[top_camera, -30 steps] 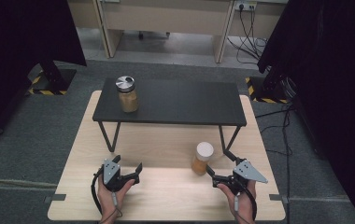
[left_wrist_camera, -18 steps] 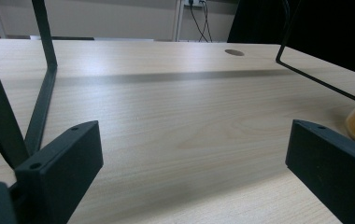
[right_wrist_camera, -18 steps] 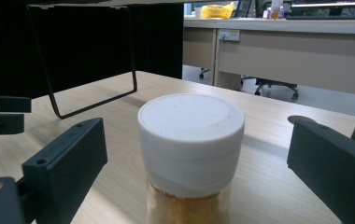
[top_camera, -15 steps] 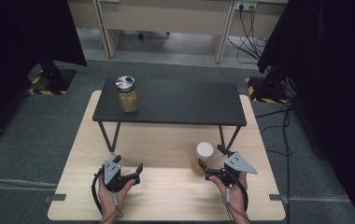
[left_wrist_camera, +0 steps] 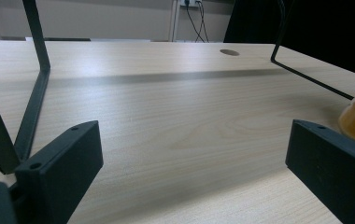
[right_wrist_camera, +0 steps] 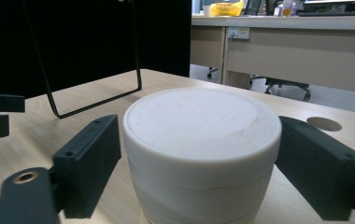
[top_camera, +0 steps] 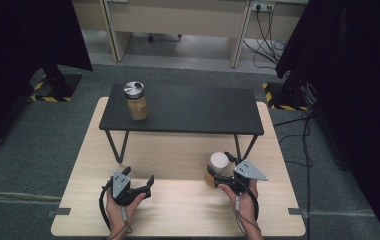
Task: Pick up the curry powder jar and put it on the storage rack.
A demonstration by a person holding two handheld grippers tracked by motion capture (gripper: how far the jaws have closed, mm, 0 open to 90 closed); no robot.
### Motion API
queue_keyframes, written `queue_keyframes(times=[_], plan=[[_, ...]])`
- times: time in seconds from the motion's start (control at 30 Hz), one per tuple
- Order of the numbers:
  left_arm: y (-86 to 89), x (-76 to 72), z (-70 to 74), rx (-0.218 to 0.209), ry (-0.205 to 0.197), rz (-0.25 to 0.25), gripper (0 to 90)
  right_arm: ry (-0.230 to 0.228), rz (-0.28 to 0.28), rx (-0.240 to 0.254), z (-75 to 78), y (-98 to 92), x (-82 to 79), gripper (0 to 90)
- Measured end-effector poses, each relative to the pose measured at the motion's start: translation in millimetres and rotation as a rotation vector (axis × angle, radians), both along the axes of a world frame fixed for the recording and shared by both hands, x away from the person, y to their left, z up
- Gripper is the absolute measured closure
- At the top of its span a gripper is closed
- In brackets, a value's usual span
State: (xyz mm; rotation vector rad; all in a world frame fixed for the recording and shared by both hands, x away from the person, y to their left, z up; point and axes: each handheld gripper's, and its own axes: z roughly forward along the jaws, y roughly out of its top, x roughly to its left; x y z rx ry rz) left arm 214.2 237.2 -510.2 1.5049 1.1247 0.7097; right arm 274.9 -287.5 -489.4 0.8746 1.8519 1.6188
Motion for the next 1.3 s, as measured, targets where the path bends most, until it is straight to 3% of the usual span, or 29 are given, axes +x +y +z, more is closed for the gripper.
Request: queue_keyframes(times=[0.33, 0.73, 1.0, 1.3], plan=[[0.1, 0.1, 0.1, 0.001, 0.001, -0.002, 3.1, -0.031, 0.016, 0.001, -4.0, -1.1, 2.8, 33.1], [-0.2, -0.2, 0.0, 0.002, -0.001, -0.001, 3.1, -0.039, 0.017, 0.01, -7.4, -1.7, 2.9, 33.9], [0.7, -0.3, -0.2, -0.007, 0.002, 0.002, 3.1, -0.014, 0.02, -0.02, 3.7, -2.4, 1.9, 34.0], [0.6, 0.2, 0.4, -0.006, 0.006, 0.001, 3.1, -0.005, 0.033, 0.0, 22.2, -11.8, -6.4, 34.1]])
